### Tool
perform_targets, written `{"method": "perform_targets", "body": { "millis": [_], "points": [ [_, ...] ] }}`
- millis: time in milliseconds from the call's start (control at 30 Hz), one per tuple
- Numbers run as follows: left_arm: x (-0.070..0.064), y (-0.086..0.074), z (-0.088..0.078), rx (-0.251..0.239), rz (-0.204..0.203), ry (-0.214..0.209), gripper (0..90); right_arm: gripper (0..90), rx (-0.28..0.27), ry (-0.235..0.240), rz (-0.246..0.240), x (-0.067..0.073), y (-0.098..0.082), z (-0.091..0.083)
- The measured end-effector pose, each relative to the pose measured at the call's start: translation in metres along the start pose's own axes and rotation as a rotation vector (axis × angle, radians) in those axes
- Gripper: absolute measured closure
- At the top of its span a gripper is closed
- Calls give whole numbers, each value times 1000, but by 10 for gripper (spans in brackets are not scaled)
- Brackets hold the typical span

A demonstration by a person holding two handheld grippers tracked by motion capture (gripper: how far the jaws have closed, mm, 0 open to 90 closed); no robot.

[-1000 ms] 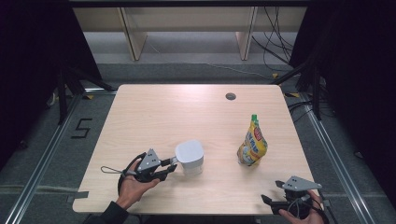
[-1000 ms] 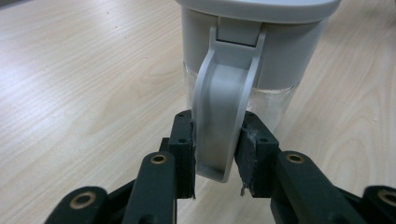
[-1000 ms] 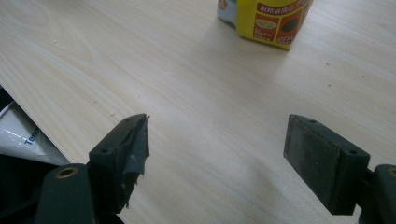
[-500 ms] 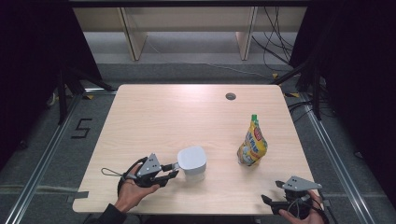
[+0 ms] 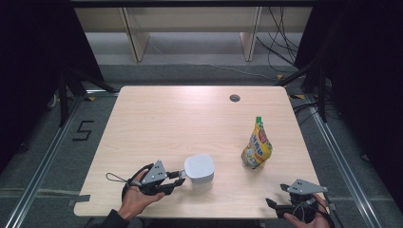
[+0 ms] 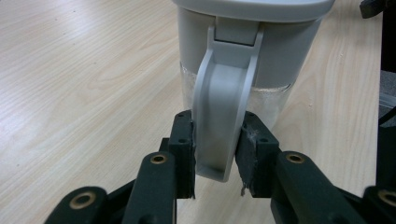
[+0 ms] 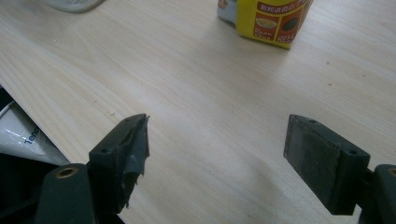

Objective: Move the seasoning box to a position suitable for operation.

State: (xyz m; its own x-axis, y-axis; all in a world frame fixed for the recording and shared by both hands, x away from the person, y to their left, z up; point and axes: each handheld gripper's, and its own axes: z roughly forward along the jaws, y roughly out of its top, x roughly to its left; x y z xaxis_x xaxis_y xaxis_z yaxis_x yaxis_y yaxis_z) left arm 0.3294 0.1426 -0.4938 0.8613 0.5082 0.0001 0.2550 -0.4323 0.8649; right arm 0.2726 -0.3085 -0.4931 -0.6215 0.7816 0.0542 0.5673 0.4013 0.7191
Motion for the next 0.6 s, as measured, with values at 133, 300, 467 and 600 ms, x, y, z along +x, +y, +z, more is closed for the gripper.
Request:
{"method": "perform_targets", "body": {
  "millis": [133,300,467,600],
  "points": [
    [-4,3,3,-6,0,-11,687,232,0,-4,-1,0,0,0],
    [-5,4,6,-2,-4,-18,687,232,-4,-7,-11,-1,0,0],
    [-3,6,7,-2,2,-11,687,232,-6,-20,-15,-1,-1,-2],
    [-1,6,11,-7,15,-23,687,232,-3,-17,-12,-1,-1,-2]
  ]
}}
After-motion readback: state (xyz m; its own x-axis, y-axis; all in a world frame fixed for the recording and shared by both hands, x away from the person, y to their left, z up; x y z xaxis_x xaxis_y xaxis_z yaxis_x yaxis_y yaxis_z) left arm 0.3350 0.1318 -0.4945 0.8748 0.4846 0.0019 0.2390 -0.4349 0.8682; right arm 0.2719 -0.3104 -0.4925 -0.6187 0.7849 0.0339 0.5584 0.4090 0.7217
